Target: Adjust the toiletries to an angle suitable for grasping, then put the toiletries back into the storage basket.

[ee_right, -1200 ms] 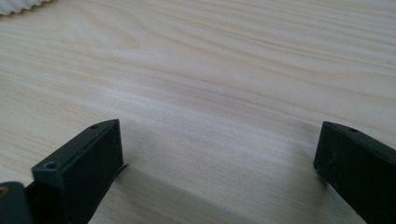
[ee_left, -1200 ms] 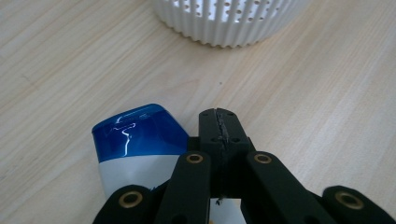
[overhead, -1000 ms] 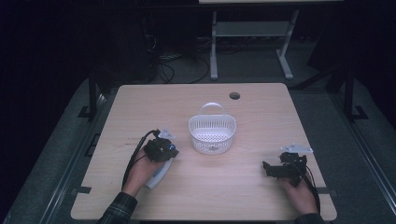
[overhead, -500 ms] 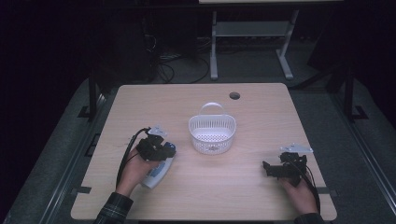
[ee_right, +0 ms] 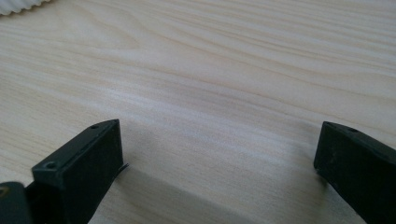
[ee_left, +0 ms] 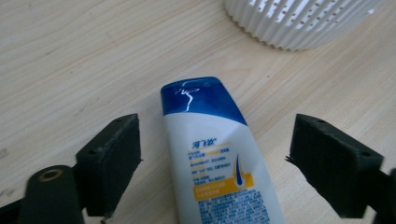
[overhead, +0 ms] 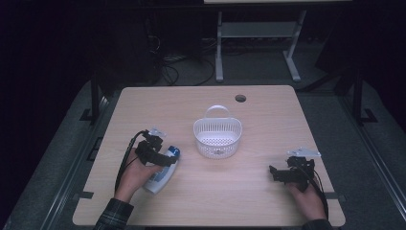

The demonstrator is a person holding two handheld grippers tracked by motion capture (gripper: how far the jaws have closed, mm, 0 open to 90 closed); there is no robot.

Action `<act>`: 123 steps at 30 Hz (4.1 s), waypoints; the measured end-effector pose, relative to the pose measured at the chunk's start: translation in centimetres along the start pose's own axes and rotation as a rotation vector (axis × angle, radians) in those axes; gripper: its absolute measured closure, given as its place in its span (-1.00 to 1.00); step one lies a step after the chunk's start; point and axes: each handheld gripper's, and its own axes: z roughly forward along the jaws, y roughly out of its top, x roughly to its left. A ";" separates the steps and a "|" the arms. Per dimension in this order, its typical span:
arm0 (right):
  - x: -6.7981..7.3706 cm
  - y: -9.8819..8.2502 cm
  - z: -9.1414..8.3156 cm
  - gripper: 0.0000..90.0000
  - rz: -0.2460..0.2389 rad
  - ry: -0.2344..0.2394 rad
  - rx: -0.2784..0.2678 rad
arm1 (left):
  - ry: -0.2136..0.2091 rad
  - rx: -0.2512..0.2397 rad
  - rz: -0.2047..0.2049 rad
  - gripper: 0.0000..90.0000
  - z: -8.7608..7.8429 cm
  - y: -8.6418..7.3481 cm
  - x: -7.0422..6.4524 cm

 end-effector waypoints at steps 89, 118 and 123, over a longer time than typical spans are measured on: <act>0.0 0.0 0.0 -0.98 -0.005 0.002 0.001 | 0.076 0.173 0.041 -0.23 4.0 0.3 -0.8; 0.1 0.0 0.0 -0.98 -0.008 0.004 0.002 | -0.155 -0.014 0.019 -0.22 0.6 -0.4 1.0; 0.1 0.0 0.0 -0.98 -0.008 0.004 0.002 | -0.181 -0.044 0.035 -0.21 -0.4 -0.4 1.0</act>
